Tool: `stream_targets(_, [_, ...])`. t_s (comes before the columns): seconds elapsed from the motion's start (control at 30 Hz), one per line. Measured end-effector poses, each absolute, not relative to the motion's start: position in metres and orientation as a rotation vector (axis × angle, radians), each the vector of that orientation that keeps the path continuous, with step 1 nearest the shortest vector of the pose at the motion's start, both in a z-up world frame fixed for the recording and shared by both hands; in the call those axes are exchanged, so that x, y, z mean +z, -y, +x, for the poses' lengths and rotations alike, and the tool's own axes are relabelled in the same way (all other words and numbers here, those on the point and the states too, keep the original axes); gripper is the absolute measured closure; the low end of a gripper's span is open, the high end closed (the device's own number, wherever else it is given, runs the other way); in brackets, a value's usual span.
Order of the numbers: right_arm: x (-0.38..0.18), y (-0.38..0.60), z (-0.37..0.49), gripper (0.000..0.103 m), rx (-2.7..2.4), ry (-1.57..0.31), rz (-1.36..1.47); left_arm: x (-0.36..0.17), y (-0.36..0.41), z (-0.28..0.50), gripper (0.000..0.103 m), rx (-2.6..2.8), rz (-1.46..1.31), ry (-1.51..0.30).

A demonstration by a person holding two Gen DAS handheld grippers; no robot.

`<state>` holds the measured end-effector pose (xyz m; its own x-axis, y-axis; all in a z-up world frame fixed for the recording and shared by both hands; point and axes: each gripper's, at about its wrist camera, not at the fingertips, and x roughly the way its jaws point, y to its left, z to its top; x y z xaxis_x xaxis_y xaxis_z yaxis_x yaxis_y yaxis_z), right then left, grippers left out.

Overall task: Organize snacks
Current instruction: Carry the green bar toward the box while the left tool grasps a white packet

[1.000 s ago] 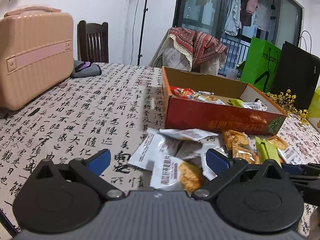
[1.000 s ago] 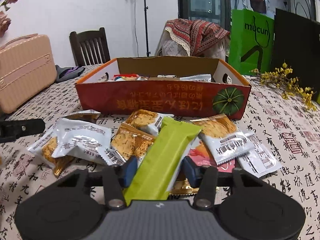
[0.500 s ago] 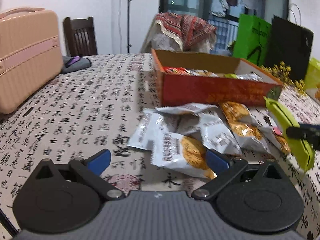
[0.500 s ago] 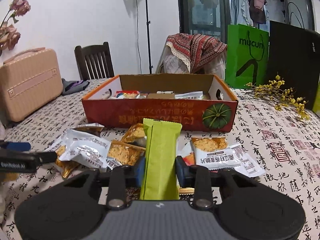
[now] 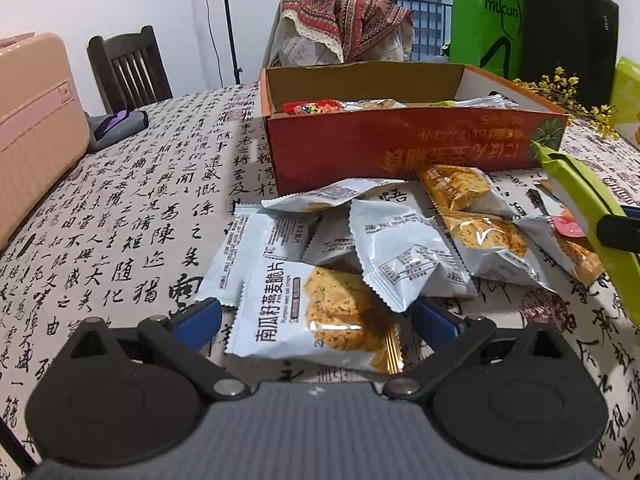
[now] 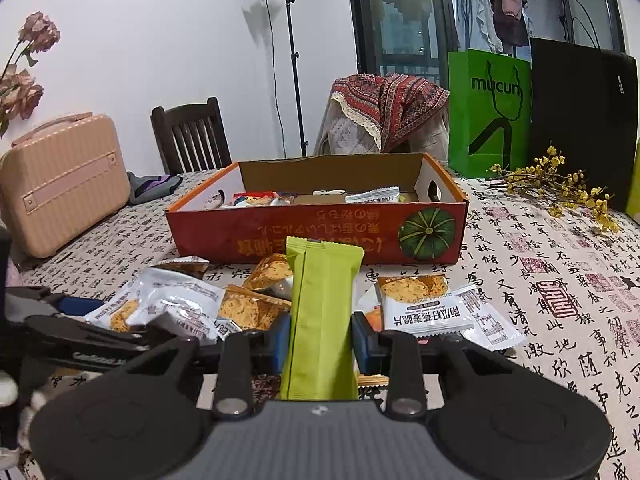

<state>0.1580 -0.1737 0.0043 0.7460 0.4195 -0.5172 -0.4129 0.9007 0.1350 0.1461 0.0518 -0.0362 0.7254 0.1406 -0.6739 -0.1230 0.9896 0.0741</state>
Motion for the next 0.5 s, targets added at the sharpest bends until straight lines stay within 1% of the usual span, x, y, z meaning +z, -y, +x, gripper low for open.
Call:
stream_targets(0.03, [0.004,0.175,0.158,0.071,0.457,-0.568,0.016,-0.036,-0.052,0.147,0.001,0.141,0.025,-0.746])
stream_targets(0.07, [0.004,0.175,0.158,0.072,0.458,-0.567,0.018,-0.036,-0.051,0.147,0.004,0.14,0.03,-0.741])
stream_targets(0.1, [0.004,0.176,0.159,0.072,0.461,-0.567,0.02,-0.036,-0.051,0.146,0.014,0.137,0.029,-0.736])
stream_targets(0.17, [0.003,0.176,0.159,0.071,0.466,-0.568,0.023,-0.034,-0.053,0.142,0.027,0.119,0.009,-0.727])
stream_targets(0.3, [0.002,0.175,0.158,0.072,0.48,-0.567,0.025,-0.032,-0.055,0.137,0.042,0.123,-0.006,-0.716])
stream_targets(0.33, [0.002,0.175,0.157,0.071,0.482,-0.566,0.025,-0.031,-0.056,0.134,0.049,0.123,-0.01,-0.71])
stream_targets(0.37, [0.002,0.175,0.156,0.072,0.484,-0.565,0.024,-0.03,-0.057,0.132,0.066,0.115,-0.016,-0.71])
stream_targets(0.4, [0.002,0.175,0.155,0.072,0.485,-0.563,0.024,-0.029,-0.058,0.129,0.075,0.109,-0.026,-0.711])
stream_targets(0.5, [0.002,0.176,0.156,0.072,0.485,-0.563,0.026,-0.026,-0.062,0.121,0.081,0.114,-0.043,-0.693])
